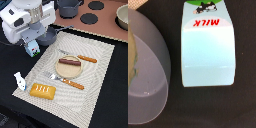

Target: Interact with the objects in diverse but meaningful ways.

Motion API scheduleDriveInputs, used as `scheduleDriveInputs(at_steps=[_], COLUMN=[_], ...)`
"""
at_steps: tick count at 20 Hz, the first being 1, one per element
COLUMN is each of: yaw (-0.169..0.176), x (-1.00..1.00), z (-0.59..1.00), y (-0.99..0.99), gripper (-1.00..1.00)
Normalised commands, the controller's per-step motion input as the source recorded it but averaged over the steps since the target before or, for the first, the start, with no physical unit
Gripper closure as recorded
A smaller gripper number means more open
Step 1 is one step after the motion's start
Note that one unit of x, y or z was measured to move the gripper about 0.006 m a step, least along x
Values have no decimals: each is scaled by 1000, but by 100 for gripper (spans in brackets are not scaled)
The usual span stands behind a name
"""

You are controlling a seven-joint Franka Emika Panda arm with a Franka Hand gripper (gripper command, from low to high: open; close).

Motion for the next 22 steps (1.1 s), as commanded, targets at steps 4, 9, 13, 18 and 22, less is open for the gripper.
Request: scheduleDriveInputs(at_steps=[4, 9, 13, 18, 22], yaw=[0, 0, 0, 0, 0], x=[-466, -458, -389, -215, -154], z=[-339, -347, -306, -231, -258], y=[129, 97, 31, 0, 0], gripper=[-100, -100, -100, -100, -100])
